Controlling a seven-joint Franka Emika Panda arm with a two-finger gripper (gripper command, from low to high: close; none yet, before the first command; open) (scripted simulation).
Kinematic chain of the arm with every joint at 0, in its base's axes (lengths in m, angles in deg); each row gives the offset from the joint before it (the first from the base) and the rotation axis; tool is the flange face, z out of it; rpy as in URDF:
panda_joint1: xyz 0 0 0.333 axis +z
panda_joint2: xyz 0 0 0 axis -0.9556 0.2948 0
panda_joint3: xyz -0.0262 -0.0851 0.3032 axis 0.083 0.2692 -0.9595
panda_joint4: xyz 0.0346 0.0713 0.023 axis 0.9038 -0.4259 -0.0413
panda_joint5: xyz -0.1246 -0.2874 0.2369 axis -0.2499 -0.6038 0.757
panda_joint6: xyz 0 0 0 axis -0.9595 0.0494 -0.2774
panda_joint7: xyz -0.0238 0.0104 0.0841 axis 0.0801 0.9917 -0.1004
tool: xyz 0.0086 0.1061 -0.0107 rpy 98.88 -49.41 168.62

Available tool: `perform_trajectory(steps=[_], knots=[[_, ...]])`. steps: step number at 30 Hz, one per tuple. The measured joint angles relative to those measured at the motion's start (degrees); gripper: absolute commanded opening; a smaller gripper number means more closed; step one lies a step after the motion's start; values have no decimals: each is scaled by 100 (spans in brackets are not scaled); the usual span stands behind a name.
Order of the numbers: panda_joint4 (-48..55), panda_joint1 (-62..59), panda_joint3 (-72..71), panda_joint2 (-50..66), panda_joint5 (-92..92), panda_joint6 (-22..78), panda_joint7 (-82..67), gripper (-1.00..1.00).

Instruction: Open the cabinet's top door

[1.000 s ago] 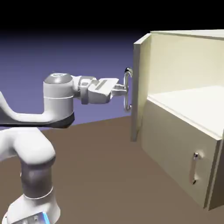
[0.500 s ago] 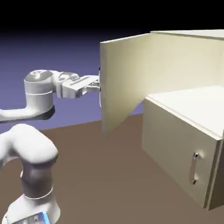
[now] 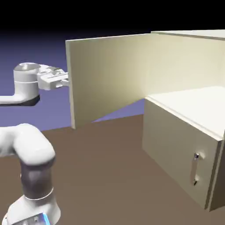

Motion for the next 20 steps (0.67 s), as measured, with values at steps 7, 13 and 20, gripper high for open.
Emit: perform_trajectory(steps=[7,13,20], knots=[[1453,-1337,-1152,409,639,1081,21,-100],[2699,-2544,-1965,460,1009,1901,-101,-100],[4151,-3896,-2678,270,1293,2790,-389,-100]])
